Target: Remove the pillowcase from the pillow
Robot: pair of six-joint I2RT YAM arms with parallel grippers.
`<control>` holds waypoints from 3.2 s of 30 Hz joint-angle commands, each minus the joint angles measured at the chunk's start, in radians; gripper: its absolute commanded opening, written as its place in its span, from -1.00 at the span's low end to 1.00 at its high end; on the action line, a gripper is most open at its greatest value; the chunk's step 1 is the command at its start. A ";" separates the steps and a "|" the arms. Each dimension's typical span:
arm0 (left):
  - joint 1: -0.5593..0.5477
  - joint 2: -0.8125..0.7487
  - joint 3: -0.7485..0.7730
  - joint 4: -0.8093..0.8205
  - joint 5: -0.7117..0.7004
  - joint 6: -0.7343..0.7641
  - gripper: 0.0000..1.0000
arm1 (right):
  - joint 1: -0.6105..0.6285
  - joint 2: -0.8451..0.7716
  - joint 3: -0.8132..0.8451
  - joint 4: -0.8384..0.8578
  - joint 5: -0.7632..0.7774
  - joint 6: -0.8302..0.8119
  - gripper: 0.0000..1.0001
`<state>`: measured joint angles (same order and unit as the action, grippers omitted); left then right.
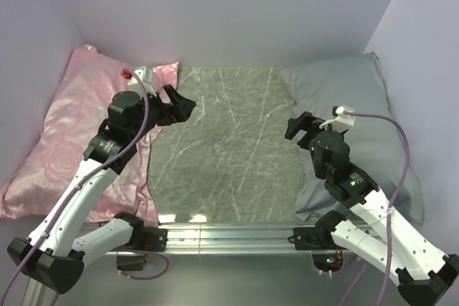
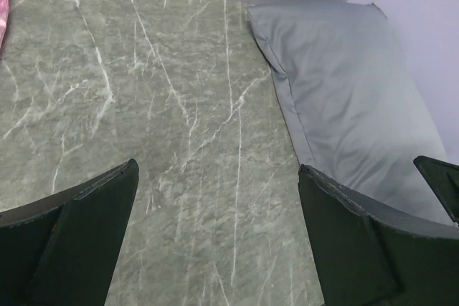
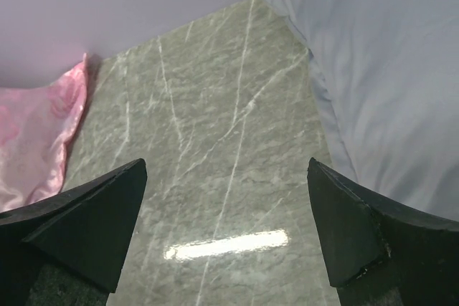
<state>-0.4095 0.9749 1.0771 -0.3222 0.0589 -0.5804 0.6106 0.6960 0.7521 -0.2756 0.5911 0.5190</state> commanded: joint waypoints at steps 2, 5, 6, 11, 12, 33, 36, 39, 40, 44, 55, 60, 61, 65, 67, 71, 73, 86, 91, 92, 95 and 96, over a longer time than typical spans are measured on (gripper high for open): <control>-0.002 -0.012 0.032 -0.017 -0.002 0.027 0.99 | -0.003 0.003 0.065 -0.030 0.073 -0.013 0.99; -0.002 -0.018 0.035 -0.031 -0.010 0.034 0.99 | -0.003 0.031 0.102 -0.057 0.098 -0.011 0.99; -0.002 -0.019 0.035 -0.035 -0.014 0.034 0.99 | -0.005 0.042 0.113 -0.072 0.102 -0.014 0.99; -0.002 -0.024 0.024 -0.058 -0.048 0.025 0.99 | -0.041 0.239 0.293 -0.224 0.180 -0.054 0.99; -0.002 -0.019 0.021 -0.058 -0.051 0.024 0.99 | -0.066 0.281 0.332 -0.256 0.180 -0.062 1.00; -0.002 -0.004 -0.103 0.006 0.081 -0.007 0.99 | -0.520 1.085 0.710 -0.387 0.089 -0.156 0.99; -0.002 0.008 -0.108 0.014 0.088 -0.015 0.99 | -0.520 1.102 0.664 -0.349 0.075 -0.140 0.87; -0.002 0.013 -0.115 0.025 0.091 -0.029 0.92 | -0.520 1.100 0.633 -0.317 0.056 -0.139 -0.28; -0.002 0.013 -0.120 0.029 0.096 -0.033 0.90 | -0.520 1.094 0.629 -0.313 0.044 -0.128 -0.69; -0.002 0.015 -0.128 0.046 0.094 -0.064 0.82 | -0.500 1.044 0.601 -0.269 -0.016 -0.109 -1.00; -0.002 0.004 -0.177 0.109 -0.025 -0.202 0.99 | -0.045 0.855 0.722 -0.122 -0.287 -0.198 -1.00; 0.000 0.004 -0.233 0.160 -0.037 -0.228 0.99 | 0.046 0.783 0.666 -0.050 -0.428 -0.218 -1.00; -0.002 0.002 -0.243 0.166 -0.045 -0.230 0.99 | 0.052 0.757 0.626 -0.039 -0.466 -0.212 -1.00; -0.002 0.019 -0.282 0.179 -0.056 -0.240 0.99 | 0.049 0.749 0.576 -0.026 -0.475 -0.208 -1.00; -0.002 0.039 -0.313 0.190 -0.056 -0.254 0.99 | 0.049 0.758 0.573 -0.027 -0.482 -0.195 -0.88; -0.002 0.088 -0.355 0.224 -0.108 -0.268 0.99 | 0.052 0.789 0.587 -0.025 -0.545 -0.171 -0.64; -0.002 0.099 -0.359 0.227 -0.110 -0.269 0.98 | 0.051 0.798 0.602 -0.042 -0.533 -0.153 -0.28; -0.044 -0.039 -0.194 0.051 -0.068 -0.174 -0.25 | -0.144 0.398 0.472 -0.238 -0.356 0.019 0.55; -0.234 0.077 0.005 -0.023 -0.163 -0.070 0.44 | -0.360 0.268 0.337 -0.304 -0.395 0.032 0.60; -0.274 0.105 0.030 -0.028 -0.195 -0.059 0.54 | -0.385 0.252 0.317 -0.309 -0.393 0.032 0.60; -0.412 0.226 0.133 -0.041 -0.287 -0.033 0.75 | -0.480 0.203 0.228 -0.304 -0.427 0.024 0.65; -0.439 0.252 0.154 -0.038 -0.303 -0.018 0.79 | -0.504 0.197 0.190 -0.303 -0.441 0.026 0.65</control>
<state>-0.7654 1.1416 1.1599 -0.3416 -0.1474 -0.6682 0.1558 0.9077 1.0096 -0.5415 0.1886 0.5350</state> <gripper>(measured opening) 0.883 0.824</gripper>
